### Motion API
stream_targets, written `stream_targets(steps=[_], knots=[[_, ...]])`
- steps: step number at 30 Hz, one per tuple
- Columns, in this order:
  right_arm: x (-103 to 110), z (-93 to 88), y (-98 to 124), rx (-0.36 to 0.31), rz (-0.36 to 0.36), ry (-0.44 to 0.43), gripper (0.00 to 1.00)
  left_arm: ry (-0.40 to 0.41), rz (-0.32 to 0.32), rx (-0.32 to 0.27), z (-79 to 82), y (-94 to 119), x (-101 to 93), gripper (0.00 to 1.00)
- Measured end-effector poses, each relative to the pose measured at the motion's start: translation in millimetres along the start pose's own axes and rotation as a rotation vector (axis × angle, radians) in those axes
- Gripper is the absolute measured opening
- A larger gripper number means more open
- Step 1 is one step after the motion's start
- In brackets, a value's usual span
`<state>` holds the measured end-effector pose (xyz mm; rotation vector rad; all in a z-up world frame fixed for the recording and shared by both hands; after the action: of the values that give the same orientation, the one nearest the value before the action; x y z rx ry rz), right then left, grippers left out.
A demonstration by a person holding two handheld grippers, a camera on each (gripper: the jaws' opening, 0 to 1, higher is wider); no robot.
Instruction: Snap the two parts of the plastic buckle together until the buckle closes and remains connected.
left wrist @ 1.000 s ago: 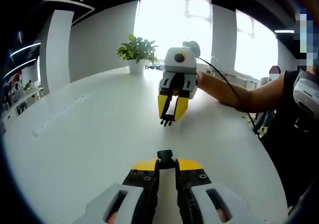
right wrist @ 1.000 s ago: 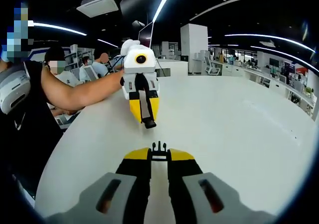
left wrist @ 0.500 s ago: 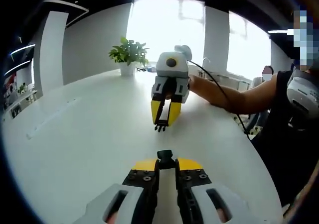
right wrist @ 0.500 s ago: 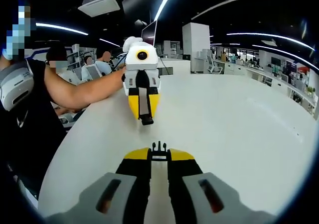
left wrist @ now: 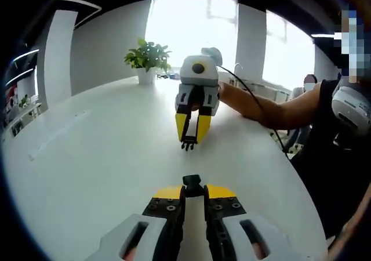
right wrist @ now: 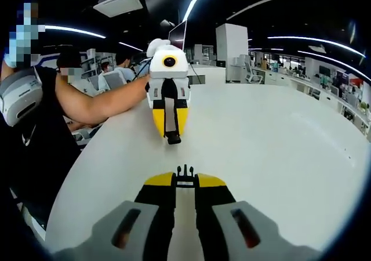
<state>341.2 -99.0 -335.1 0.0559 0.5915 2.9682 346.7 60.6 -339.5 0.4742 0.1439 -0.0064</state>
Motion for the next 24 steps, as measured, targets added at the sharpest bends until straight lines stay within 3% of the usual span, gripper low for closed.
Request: stream_targets(steps=[14, 19, 24], knots=[[4.9, -1.2, -3.8, 0.014, 0.021, 0.004, 0.1, -0.053, -0.031, -0.016, 4.9, -5.3, -5.5, 0.1], [5.7, -1.7, -4.5, 0.015, 0.023, 0.048, 0.1, -0.053, -0.023, -0.034, 7.0, -2.7, -2.8, 0.1], [4.7, -1.9, -4.3, 0.011, 0.024, 0.056, 0.1, -0.058, -0.003, -0.011, 1.4, -3.0, 2.5, 0.1]])
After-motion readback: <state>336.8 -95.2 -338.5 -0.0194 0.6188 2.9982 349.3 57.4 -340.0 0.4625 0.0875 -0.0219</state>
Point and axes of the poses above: the point that each gripper's makers call its tool centre point, and the gripper's own axes: y roughly backward along the fingers, x roughly to its left, z roughly out of its top, the point moved 5 cm from there along y, roughly backward along the fingers, and after that the axes turned 4 degrees about -x, right-handed, at the moved point
